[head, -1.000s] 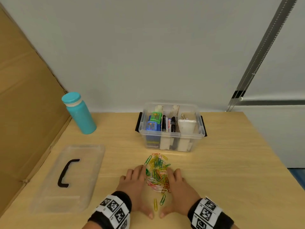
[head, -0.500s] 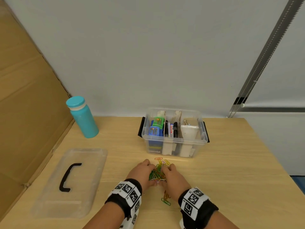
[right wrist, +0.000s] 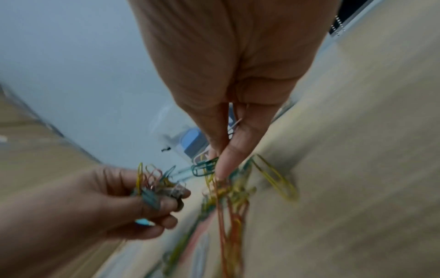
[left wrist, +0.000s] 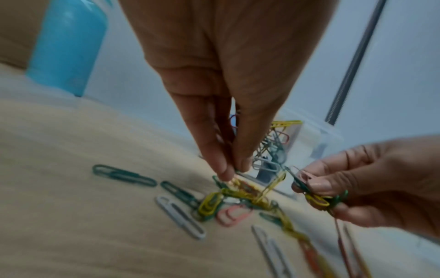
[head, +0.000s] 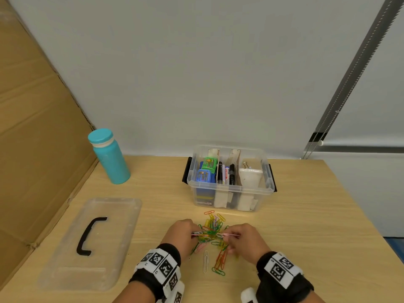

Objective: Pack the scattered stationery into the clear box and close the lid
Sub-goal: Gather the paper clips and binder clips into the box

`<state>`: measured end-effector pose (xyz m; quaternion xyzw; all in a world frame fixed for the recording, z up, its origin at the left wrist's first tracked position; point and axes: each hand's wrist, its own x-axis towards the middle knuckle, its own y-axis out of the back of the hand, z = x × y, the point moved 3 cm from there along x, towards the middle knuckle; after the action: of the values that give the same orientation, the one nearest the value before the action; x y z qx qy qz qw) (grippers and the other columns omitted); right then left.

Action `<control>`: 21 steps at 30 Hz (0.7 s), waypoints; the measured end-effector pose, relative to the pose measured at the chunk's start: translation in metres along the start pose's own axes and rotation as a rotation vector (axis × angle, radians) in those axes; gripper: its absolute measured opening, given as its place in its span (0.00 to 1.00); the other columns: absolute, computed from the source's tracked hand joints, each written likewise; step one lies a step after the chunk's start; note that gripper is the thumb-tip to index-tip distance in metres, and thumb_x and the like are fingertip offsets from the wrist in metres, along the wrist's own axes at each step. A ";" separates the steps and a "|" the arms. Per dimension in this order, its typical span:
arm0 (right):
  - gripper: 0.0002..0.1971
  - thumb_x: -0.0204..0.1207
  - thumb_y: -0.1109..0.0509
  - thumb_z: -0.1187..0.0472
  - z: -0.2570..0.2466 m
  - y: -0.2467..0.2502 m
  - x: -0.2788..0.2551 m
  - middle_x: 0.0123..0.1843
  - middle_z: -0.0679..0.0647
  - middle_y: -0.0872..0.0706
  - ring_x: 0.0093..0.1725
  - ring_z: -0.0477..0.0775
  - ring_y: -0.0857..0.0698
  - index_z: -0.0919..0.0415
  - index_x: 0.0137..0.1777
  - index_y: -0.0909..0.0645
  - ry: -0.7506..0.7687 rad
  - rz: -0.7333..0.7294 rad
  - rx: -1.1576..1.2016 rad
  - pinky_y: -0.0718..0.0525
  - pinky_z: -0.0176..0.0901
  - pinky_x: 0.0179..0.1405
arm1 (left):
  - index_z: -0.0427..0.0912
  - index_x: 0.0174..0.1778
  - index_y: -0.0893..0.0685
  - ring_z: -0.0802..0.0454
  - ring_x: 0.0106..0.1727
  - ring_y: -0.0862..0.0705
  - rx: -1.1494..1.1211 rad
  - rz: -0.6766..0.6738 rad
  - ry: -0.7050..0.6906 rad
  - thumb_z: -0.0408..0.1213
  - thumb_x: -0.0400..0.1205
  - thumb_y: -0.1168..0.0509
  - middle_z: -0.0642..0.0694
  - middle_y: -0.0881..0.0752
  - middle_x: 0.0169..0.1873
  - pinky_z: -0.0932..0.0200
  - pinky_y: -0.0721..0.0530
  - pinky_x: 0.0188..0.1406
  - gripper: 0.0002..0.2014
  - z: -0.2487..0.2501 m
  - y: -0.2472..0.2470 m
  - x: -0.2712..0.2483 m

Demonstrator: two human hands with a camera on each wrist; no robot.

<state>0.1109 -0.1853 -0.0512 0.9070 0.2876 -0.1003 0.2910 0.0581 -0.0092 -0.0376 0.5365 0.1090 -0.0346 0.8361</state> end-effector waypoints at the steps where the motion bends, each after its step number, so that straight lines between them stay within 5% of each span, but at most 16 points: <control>1: 0.08 0.79 0.32 0.67 -0.004 0.006 -0.004 0.41 0.52 0.13 0.34 0.44 0.13 0.54 0.47 0.13 -0.002 0.007 0.060 0.12 0.35 0.40 | 0.46 0.50 0.11 0.48 0.50 0.18 -0.056 0.025 0.001 0.30 0.80 0.39 0.47 0.20 0.42 0.65 0.30 0.44 0.12 -0.001 0.003 -0.002; 5: 0.07 0.77 0.30 0.65 -0.032 0.040 -0.019 0.45 0.55 0.11 0.35 0.45 0.11 0.57 0.51 0.13 0.041 0.039 0.211 0.11 0.37 0.43 | 0.52 0.55 0.10 0.54 0.45 0.20 -0.265 0.098 0.016 0.32 0.78 0.33 0.53 0.18 0.40 0.63 0.23 0.49 0.14 -0.003 0.017 -0.011; 11: 0.07 0.77 0.32 0.65 -0.080 0.112 -0.022 0.45 0.56 0.11 0.42 0.52 0.11 0.54 0.50 0.15 0.166 0.272 0.213 0.12 0.35 0.42 | 0.51 0.48 0.09 0.54 0.44 0.17 -0.370 0.149 0.015 0.30 0.77 0.31 0.55 0.16 0.37 0.64 0.21 0.47 0.11 -0.005 0.034 -0.021; 16: 0.08 0.80 0.32 0.65 -0.083 0.139 0.017 0.43 0.54 0.12 0.38 0.49 0.11 0.60 0.55 0.14 0.212 0.500 -0.173 0.12 0.41 0.45 | 0.50 0.47 0.09 0.54 0.45 0.16 -0.386 0.160 0.024 0.30 0.77 0.31 0.50 0.13 0.41 0.60 0.18 0.49 0.10 -0.003 0.038 -0.027; 21: 0.09 0.80 0.35 0.66 -0.083 0.122 0.060 0.54 0.57 0.13 0.50 0.53 0.16 0.62 0.56 0.14 0.043 0.278 -0.679 0.18 0.42 0.58 | 0.51 0.45 0.09 0.57 0.42 0.18 -0.383 0.167 0.027 0.32 0.77 0.30 0.52 0.15 0.38 0.70 0.24 0.40 0.09 -0.005 0.035 -0.030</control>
<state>0.2317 -0.1903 0.0524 0.7910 0.1845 0.0607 0.5802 0.0342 0.0087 -0.0020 0.3754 0.0801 0.0636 0.9212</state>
